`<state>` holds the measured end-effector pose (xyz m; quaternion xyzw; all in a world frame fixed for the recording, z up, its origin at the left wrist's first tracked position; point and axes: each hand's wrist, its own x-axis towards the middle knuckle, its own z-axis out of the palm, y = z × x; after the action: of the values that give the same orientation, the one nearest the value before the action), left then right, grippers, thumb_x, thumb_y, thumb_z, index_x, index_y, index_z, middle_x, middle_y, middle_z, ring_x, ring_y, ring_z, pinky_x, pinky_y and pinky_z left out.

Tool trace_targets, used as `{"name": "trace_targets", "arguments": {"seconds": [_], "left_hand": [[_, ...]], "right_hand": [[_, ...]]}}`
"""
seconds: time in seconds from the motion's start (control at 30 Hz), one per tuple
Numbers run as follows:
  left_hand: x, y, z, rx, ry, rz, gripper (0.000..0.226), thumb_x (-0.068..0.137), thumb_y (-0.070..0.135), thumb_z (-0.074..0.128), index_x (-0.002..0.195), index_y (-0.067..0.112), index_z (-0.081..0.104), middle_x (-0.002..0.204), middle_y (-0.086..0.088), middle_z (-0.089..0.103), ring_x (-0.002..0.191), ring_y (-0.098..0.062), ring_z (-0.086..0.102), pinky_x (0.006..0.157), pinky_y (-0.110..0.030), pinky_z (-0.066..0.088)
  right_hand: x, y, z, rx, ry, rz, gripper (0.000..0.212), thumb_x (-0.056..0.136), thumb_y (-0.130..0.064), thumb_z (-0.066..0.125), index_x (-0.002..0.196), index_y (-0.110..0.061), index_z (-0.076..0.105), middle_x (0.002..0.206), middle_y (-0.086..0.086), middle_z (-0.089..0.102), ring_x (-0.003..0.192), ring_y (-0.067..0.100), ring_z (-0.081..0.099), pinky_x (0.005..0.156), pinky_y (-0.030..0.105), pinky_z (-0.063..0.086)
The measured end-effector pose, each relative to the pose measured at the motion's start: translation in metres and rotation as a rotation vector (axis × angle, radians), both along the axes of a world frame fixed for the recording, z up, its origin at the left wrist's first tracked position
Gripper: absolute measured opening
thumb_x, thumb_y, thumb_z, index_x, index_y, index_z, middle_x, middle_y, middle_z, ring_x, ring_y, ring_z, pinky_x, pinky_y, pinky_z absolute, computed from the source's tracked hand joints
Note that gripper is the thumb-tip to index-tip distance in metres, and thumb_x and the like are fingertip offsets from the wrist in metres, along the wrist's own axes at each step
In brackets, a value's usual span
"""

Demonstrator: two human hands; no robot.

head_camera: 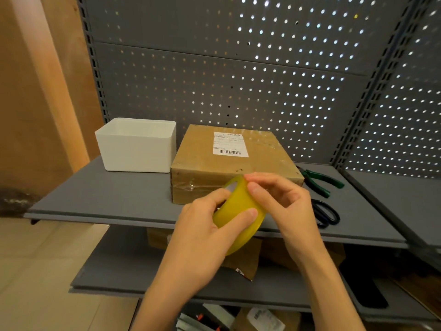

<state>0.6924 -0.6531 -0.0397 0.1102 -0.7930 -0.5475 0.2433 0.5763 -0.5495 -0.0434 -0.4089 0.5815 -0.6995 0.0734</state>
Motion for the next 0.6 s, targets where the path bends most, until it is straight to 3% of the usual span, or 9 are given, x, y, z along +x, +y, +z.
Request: {"name": "trace_targets", "arguments": {"seconds": [0.1, 0.23, 0.3, 0.47, 0.6], "left_hand": [[0.000, 0.001, -0.002, 0.009, -0.010, -0.013, 0.034, 0.069, 0.062, 0.064, 0.089, 0.034, 0.064, 0.084, 0.015, 0.064, 0.078, -0.002, 0.061, 0.064, -0.019, 0.050], [-0.002, 0.002, -0.005, 0.017, -0.010, 0.004, 0.028, 0.074, 0.057, 0.062, 0.086, 0.032, 0.064, 0.080, 0.013, 0.064, 0.073, -0.003, 0.060, 0.060, -0.016, 0.046], [-0.003, 0.002, -0.007, 0.026, -0.015, 0.014, 0.028, 0.074, 0.058, 0.061, 0.086, 0.033, 0.064, 0.079, 0.013, 0.064, 0.072, -0.003, 0.060, 0.061, -0.018, 0.046], [-0.006, 0.000, -0.012, 0.013, -0.016, 0.020, 0.037, 0.065, 0.062, 0.053, 0.085, 0.031, 0.061, 0.076, 0.015, 0.061, 0.070, -0.002, 0.058, 0.058, -0.015, 0.042], [-0.007, -0.002, -0.015, 0.015, -0.015, 0.015, 0.043, 0.064, 0.064, 0.052, 0.091, 0.031, 0.061, 0.077, 0.012, 0.061, 0.073, -0.002, 0.059, 0.058, -0.014, 0.042]], "right_hand": [[-0.002, 0.003, -0.004, 0.040, -0.060, 0.059, 0.021, 0.076, -0.022, 0.072, 0.096, -0.016, 0.072, 0.104, -0.003, 0.071, 0.103, 0.007, 0.063, 0.081, 0.016, 0.049], [-0.004, -0.001, -0.012, -0.008, -0.211, 0.090, 0.036, 0.059, -0.047, 0.079, 0.086, -0.023, 0.076, 0.107, 0.001, 0.070, 0.108, 0.014, 0.062, 0.089, 0.029, 0.052], [-0.004, -0.003, -0.014, -0.017, -0.246, 0.075, 0.033, 0.058, -0.044, 0.080, 0.081, -0.022, 0.077, 0.105, 0.003, 0.071, 0.107, 0.015, 0.063, 0.087, 0.029, 0.053], [-0.006, -0.003, -0.011, 0.025, -0.278, 0.022, 0.014, 0.067, -0.016, 0.069, 0.080, -0.013, 0.076, 0.095, 0.004, 0.073, 0.098, 0.012, 0.067, 0.076, 0.018, 0.052], [-0.006, -0.003, -0.010, 0.116, -0.168, 0.013, 0.023, 0.074, -0.023, 0.064, 0.094, -0.015, 0.071, 0.098, -0.002, 0.072, 0.097, 0.007, 0.065, 0.080, 0.019, 0.052]]}}
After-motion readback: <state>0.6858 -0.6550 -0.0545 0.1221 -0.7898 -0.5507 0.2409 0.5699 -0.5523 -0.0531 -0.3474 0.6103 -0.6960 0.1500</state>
